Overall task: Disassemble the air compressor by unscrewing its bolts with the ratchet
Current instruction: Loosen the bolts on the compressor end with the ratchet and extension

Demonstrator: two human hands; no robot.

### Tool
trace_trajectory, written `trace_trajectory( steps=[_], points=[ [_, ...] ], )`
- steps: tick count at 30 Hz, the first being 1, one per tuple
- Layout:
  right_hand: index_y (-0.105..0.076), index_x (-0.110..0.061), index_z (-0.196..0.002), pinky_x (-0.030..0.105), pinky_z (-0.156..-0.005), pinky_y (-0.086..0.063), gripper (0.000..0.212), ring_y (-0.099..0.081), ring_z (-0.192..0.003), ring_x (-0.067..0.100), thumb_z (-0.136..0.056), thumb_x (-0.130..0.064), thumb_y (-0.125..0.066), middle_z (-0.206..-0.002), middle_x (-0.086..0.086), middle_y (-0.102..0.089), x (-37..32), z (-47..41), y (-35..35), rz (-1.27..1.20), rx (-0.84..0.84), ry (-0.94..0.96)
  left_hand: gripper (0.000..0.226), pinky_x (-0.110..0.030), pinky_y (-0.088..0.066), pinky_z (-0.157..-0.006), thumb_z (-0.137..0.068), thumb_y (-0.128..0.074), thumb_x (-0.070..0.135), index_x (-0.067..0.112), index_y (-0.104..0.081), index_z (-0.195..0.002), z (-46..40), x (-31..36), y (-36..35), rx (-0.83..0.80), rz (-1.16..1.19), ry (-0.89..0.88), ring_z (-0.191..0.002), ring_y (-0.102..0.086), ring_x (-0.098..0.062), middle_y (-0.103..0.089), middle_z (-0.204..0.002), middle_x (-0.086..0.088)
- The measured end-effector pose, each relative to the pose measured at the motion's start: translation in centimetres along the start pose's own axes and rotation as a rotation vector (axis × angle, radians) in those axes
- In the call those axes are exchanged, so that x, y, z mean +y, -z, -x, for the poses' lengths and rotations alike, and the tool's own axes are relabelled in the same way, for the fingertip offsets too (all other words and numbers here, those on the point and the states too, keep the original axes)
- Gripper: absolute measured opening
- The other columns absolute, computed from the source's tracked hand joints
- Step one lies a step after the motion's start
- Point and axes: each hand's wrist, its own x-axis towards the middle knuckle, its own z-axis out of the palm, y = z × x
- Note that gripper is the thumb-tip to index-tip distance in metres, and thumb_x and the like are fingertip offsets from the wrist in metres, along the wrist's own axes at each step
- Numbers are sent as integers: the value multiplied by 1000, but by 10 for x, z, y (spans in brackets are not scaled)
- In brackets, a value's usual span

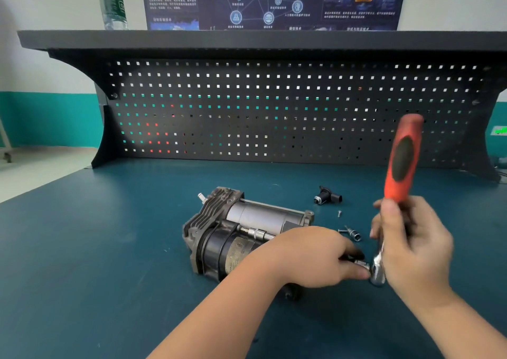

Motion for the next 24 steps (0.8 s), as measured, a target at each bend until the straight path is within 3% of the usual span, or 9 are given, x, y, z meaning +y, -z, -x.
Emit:
trace_trajectory(
  steps=[2, 4, 7, 11, 13, 15, 20, 22, 24],
  points=[
    [-53, -22, -89, 21, -51, -41, 25, -50, -51, 10, -97, -44, -44, -62, -9, -53, -1, 7, 3, 74, -95, 270, 25, -33, -49, -79, -93, -49, 39, 22, -67, -101, 0, 0, 2, -11, 36, -5, -89, -60, -13, -70, -95, 7],
    [-52, -22, -88, 22, -50, -40, 27, -49, -51, 11, -97, -45, -44, -60, -12, -52, -3, 8, 3, 55, -117, 251, 22, -31, -48, -76, -93, -52, 35, 20, -68, -93, 0, -1, 2, -4, 66, -7, -83, -60, -12, -71, -88, 8],
    [-52, -23, -76, 16, -50, -39, 31, -49, -47, 7, -92, -50, -48, -54, -4, -55, -7, -4, -3, -31, -40, -141, 22, -31, -49, -77, -90, -56, 36, 19, -69, -94, 1, -2, 1, 30, 90, -8, -85, -60, -14, -71, -88, 5],
    [-65, -6, -79, 28, -50, -37, 31, -50, -45, 12, -94, -32, -55, -46, -2, -55, 14, -15, -3, -33, -69, -833, 27, -36, -49, -86, -86, -62, 38, 24, -68, -108, 1, -3, 0, 119, 143, -1, -96, -61, -17, -71, -99, 1],
    [-65, -1, -81, 28, -51, -37, 32, -50, -48, 16, -94, -29, -57, -49, 2, -55, 19, -12, -4, -139, -55, -1000, 29, -36, -49, -87, -85, -63, 39, 26, -68, -110, 1, -4, 0, 134, 151, -1, -98, -60, -16, -70, -102, 2],
    [-64, -7, -81, 28, -52, -38, 32, -49, -45, 10, -95, -34, -54, -47, -1, -56, 19, -6, -3, -68, -44, -788, 31, -32, -48, -85, -86, -61, 40, 28, -65, -115, 0, -3, -1, 96, 101, -11, -100, -59, -16, -69, -107, 4],
    [-49, -36, -85, 13, -56, -41, 18, -54, -57, 3, -97, -46, -43, -70, -11, -57, 2, 4, 3, 32, -73, 160, 28, -31, -46, -84, -95, -47, 35, 25, -61, -117, -1, -1, 0, -21, 5, -8, -100, -58, -15, -68, -110, 8],
    [-49, -33, -92, 12, -59, -41, 16, -55, -60, 1, -99, -45, -41, -72, -11, -56, 2, 8, 3, 56, -92, 254, 22, -31, -47, -79, -96, -48, 31, 21, -65, -105, -1, -1, 1, -33, 39, -9, -88, -58, -11, -70, -98, 10],
    [-47, -31, -82, 11, -56, -40, 24, -53, -56, 3, -96, -49, -42, -66, -9, -56, -2, 4, 1, 7, -74, 104, 21, -33, -49, -79, -95, -49, 31, 19, -65, -99, -1, -1, 1, -20, 43, -3, -86, -59, -12, -71, -92, 9]
  ],
)
